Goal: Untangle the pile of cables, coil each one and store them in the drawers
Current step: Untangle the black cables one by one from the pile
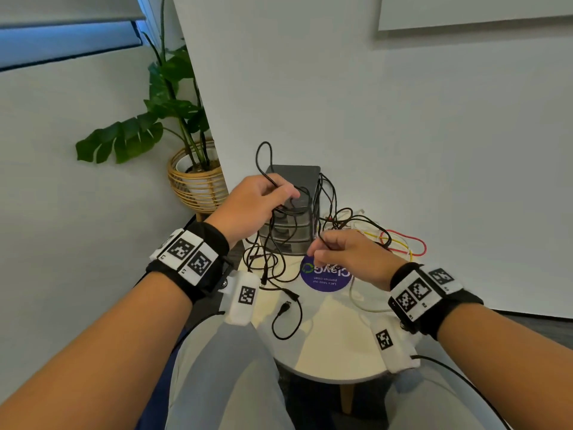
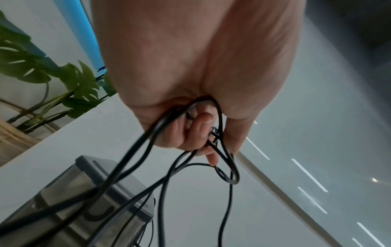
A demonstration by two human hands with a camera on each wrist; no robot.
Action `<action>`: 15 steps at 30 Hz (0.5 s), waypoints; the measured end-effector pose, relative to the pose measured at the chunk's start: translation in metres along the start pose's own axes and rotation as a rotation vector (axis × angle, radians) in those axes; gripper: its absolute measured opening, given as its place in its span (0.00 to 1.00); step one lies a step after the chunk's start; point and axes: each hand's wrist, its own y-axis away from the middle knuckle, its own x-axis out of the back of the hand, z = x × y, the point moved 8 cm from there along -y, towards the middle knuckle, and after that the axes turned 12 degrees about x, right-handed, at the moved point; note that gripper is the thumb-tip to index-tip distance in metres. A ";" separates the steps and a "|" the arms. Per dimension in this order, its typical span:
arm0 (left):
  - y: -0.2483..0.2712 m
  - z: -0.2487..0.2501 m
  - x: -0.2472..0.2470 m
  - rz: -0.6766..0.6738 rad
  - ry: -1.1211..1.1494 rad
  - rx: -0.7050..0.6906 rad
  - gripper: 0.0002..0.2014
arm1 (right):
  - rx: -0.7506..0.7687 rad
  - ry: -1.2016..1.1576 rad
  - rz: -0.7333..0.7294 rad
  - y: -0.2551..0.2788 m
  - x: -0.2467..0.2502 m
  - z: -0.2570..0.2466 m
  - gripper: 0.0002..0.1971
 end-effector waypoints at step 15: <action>-0.005 0.002 0.029 0.085 0.202 0.050 0.15 | 0.028 0.148 -0.096 0.005 -0.008 -0.009 0.08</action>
